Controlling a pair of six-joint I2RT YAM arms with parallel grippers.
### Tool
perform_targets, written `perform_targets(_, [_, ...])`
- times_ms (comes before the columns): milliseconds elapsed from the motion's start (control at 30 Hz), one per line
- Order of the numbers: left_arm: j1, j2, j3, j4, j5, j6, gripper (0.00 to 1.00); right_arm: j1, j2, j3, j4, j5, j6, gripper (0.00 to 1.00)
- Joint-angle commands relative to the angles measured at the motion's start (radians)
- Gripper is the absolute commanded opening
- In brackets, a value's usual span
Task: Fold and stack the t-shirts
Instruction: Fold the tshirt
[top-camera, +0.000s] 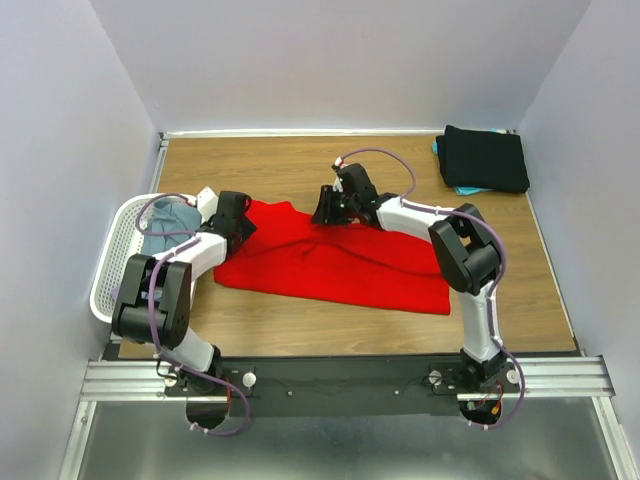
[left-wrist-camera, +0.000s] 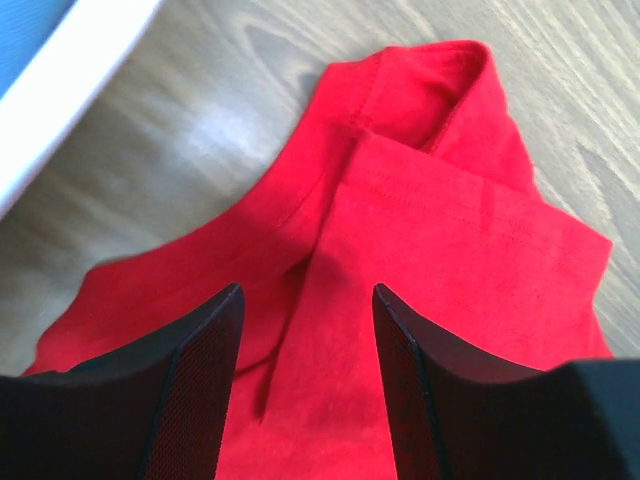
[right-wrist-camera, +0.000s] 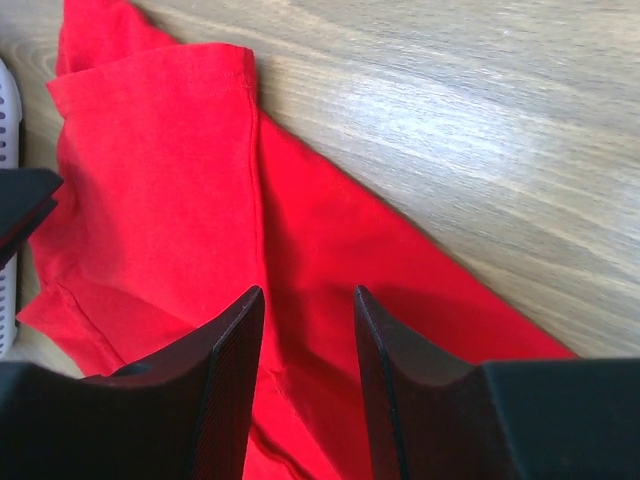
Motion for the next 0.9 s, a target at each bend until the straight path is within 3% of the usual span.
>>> perform_targets(0, [0.025,0.035,-0.008,0.126,0.083,0.054,0.62,0.014,0.036,0.038,0.005,-0.03,-0.02,0.48])
perform_targets(400, [0.033,0.098,0.023,0.172,0.147,0.076,0.51,0.026,0.048,0.044,0.005,-0.034,-0.017,0.48])
perform_targets(633, [0.034,0.095,0.026,0.185,0.166,0.082,0.26,0.03,0.047,0.044,0.005,-0.045,-0.022,0.48])
perform_targets(867, [0.036,0.044,0.038,0.175,0.163,0.11,0.14,0.034,0.042,0.033,0.007,-0.048,-0.023,0.48])
